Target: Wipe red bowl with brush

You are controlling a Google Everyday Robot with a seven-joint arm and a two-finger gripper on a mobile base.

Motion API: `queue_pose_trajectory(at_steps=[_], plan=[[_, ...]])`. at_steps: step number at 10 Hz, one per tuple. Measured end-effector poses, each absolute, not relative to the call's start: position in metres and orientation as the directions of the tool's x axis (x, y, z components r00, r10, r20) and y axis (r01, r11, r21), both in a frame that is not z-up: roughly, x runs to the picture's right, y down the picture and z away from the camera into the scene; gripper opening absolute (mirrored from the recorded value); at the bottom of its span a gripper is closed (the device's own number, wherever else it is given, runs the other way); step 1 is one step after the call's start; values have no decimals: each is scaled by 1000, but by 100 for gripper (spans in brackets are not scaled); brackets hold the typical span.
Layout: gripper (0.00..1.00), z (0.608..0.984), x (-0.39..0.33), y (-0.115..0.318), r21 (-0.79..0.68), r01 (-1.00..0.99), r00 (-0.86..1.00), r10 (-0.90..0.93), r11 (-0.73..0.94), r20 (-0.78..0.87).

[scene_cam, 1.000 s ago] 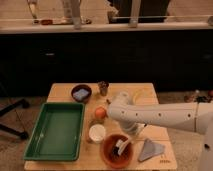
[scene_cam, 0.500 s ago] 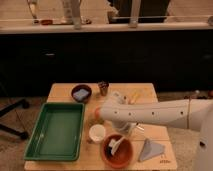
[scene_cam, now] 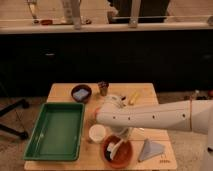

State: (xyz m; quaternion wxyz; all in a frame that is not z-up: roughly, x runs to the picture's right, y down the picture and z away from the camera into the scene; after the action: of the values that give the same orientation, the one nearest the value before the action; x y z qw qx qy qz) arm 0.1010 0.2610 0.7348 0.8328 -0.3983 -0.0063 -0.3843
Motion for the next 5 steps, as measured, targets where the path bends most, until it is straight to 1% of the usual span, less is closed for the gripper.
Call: queue_pose_trajectory(at_steps=[5], plan=[[2, 740, 148, 274, -718, 582, 744, -607, 381, 281]])
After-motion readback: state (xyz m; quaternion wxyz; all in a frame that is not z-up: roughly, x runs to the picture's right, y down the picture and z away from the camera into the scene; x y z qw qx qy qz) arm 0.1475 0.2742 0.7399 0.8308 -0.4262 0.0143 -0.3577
